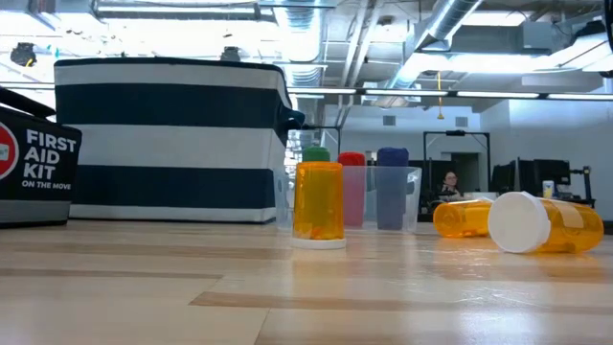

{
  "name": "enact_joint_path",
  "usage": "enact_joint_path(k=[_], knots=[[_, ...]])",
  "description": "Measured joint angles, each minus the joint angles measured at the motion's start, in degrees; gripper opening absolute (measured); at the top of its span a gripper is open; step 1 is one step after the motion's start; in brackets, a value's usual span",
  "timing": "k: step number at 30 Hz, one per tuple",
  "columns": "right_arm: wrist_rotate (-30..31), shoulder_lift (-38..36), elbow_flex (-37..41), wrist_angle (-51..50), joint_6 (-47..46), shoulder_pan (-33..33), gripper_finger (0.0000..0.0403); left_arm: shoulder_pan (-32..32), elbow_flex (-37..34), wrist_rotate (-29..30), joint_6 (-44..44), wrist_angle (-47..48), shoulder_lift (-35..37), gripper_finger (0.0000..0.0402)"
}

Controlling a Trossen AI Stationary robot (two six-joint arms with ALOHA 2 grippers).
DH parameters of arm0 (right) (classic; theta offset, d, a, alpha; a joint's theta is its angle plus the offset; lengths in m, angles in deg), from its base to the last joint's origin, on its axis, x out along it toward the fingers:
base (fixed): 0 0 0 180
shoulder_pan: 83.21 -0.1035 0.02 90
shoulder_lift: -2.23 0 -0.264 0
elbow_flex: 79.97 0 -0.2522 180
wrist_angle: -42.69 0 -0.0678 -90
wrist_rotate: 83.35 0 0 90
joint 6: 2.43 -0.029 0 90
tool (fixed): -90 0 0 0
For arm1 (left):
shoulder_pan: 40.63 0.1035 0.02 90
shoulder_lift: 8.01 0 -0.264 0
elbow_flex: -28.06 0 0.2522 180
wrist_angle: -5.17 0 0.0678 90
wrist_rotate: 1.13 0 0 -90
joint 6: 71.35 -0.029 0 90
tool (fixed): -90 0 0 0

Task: Pick & place medical supplies in basket/bin
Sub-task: Put the bottom left orange pill bottle into the blue basket

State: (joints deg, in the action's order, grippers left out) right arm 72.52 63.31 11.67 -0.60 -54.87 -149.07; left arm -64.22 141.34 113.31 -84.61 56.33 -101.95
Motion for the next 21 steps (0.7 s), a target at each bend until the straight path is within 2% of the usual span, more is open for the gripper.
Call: enact_joint_path(k=[5, 8, 11, 21], knots=[[0.0, 0.0, 0.0, 1.8, -0.1, 0.1, 0.0271, -5.5, 0.0, -9.8, 6.4, 3.2, 0.2, 0.0212], [-0.1, 0.0, 0.0, 1.9, -0.1, -0.1, 0.0271, -7.3, 0.0, -11.4, 8.5, 4.6, -1.7, 0.0253], [0.0, 0.0, 0.0, 2.1, 0.3, -0.1, 0.0271, -6.5, 0.0, -11.3, 10.0, 4.2, -5.4, 0.0282], [-0.7, 0.1, 0.0, 2.6, 0.4, -0.1, 0.0271, -3.7, -2.3, -14.4, 11.6, 4.7, -18.4, 0.0311]])
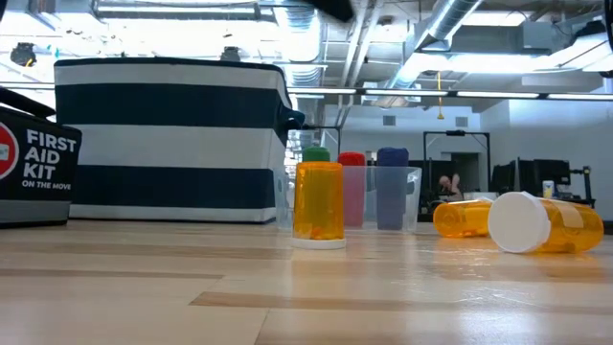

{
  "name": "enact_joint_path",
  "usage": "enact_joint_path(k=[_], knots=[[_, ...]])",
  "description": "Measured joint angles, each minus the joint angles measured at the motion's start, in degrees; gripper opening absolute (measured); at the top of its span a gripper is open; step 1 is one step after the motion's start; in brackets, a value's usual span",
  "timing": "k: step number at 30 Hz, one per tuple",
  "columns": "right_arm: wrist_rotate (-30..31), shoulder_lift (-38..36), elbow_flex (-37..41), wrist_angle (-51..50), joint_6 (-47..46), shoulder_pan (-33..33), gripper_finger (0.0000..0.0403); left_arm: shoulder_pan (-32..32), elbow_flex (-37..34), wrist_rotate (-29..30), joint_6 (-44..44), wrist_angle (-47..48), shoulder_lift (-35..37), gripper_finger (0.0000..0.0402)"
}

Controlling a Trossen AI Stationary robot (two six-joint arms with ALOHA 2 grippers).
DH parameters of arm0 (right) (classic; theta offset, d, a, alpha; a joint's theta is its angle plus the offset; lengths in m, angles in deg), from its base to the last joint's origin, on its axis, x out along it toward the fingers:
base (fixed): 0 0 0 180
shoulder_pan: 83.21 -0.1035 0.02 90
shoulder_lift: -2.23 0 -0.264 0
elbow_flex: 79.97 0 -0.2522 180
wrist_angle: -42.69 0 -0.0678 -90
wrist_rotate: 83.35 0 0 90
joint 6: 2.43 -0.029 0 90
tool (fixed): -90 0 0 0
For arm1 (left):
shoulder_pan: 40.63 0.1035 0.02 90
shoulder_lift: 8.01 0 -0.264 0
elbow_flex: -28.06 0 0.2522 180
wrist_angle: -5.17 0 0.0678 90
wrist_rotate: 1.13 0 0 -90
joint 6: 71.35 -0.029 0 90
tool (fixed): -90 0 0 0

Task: Pick & place medical supplies in basket/bin
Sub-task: Put the bottom left orange pill bottle into the blue basket

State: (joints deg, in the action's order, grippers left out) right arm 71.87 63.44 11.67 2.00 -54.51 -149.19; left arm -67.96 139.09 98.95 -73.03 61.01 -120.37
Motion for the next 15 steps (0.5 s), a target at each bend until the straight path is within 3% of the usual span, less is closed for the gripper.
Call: enact_joint_path(k=[11, 15], knots=[[-0.8, 1.8, 0.0, 0.1, -0.4, 0.3, 0.0271, 3.9, -15.2, 7.9, 4.4, -13.1, 3.0, 0.0313], [-0.8, 2.6, 0.0, 0.3, -1.3, 0.8, 0.0271, 6.5, -17.9, 6.9, 8.2, -15.7, 4.3, 0.0313]])
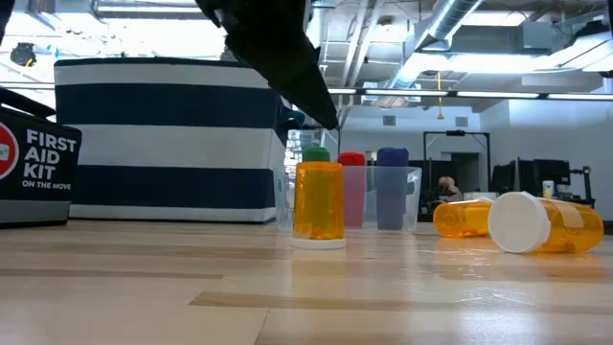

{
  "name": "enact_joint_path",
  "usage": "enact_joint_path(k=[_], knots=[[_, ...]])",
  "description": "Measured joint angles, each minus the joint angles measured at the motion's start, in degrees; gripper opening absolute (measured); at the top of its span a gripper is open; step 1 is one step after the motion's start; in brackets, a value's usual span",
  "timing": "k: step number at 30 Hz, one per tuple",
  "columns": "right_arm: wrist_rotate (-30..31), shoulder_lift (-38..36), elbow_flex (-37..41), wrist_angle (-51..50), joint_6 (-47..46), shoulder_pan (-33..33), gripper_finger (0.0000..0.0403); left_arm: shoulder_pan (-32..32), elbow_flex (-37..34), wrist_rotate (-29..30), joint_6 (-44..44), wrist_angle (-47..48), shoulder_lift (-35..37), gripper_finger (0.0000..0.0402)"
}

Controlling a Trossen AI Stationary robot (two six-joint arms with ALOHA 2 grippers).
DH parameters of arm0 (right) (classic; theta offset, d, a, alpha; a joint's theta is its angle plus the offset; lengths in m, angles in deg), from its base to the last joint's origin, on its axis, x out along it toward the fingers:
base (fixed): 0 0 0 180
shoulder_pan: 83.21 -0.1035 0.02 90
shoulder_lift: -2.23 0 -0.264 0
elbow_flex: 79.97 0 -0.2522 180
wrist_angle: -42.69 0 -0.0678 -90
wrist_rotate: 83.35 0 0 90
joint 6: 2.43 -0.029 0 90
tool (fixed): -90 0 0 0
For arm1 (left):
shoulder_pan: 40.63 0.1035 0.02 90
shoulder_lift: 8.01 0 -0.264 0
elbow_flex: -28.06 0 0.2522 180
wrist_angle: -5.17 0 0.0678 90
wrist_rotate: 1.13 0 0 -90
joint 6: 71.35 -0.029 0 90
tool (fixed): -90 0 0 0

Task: Pick & place medical supplies in basket/bin
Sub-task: Put the bottom left orange pill bottle into the blue basket

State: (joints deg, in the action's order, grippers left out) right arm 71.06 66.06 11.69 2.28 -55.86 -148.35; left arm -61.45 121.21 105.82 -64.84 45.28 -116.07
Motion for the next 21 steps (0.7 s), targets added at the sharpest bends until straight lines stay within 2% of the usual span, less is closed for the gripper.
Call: enact_joint_path(k=[8, 14, 21], knots=[[0.1, 0.3, 0.0, 0.3, -0.6, 0.1, 0.0271, 1.7, -3.6, -2.9, 3.8, -5.5, 0.1, 0.0313], [0.2, 0.3, 0.0, 0.1, -0.6, 0.1, 0.0271, 1.8, -6.3, -1.8, 7.4, -7.3, 0.1, 0.0312], [0.4, 0.3, 0.0, 0.1, -0.6, 0.1, 0.0271, 2.4, -8.6, -3.5, 9.2, -8.9, 0.1, 0.0294]])
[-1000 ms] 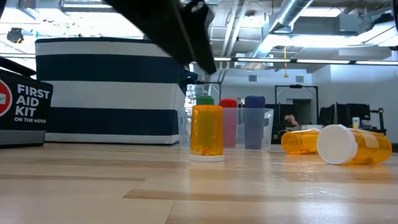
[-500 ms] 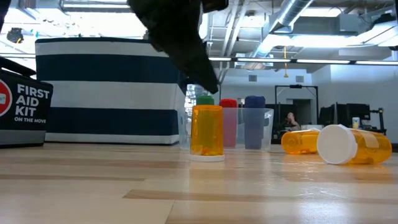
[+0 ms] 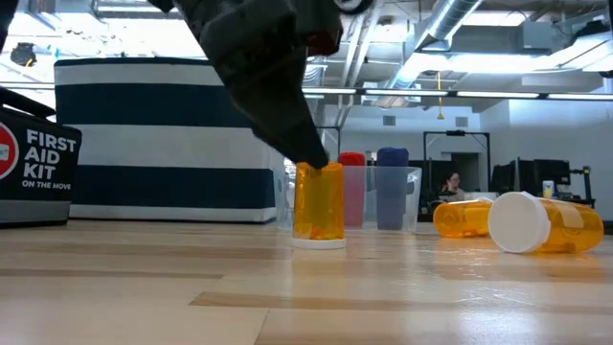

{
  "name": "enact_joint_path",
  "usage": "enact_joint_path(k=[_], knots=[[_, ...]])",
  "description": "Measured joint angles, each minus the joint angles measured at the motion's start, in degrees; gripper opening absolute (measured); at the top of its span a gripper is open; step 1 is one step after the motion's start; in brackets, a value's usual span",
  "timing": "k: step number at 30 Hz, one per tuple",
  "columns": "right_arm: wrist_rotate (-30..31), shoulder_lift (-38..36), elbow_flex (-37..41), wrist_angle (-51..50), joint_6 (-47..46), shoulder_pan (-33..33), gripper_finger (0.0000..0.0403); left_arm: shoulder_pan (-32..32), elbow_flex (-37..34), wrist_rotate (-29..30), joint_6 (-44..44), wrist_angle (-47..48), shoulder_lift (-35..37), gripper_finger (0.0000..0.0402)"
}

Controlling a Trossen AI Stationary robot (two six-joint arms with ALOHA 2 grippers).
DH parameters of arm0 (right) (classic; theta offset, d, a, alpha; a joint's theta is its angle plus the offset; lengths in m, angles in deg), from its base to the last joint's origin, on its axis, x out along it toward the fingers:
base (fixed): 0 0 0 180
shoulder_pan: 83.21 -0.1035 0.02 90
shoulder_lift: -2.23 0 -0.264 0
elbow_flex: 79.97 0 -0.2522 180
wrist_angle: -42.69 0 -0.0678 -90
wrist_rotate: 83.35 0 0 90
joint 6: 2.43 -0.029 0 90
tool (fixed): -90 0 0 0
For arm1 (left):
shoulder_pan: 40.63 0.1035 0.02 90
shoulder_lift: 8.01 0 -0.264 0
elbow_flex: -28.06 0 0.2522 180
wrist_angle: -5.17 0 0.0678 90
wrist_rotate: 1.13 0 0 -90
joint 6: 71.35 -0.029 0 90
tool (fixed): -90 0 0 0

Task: Pick & place medical supplies in basket/bin
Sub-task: Put the bottom left orange pill bottle into the blue basket

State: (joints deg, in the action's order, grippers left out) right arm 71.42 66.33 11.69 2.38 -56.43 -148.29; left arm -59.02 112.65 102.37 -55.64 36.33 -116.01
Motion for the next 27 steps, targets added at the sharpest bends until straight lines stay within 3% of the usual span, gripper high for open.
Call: enact_joint_path(k=[10, 21, 27], knots=[[0.0, 0.0, 0.0, 0.0, 0.0, 0.0, 0.0271, 0.5, -1.3, 0.0, 3.8, -2.6, 0.0, 0.0258], [0.0, 0.0, 0.0, 0.0, 0.2, 0.0, 0.0271, 0.5, -1.3, 0.0, 6.1, -2.6, 0.0, 0.0171], [0.0, 0.0, 0.0, 0.0, 0.9, 0.0, 0.0271, 0.5, -1.3, 1.6, 8.5, -4.9, 0.0, 0.0172]])
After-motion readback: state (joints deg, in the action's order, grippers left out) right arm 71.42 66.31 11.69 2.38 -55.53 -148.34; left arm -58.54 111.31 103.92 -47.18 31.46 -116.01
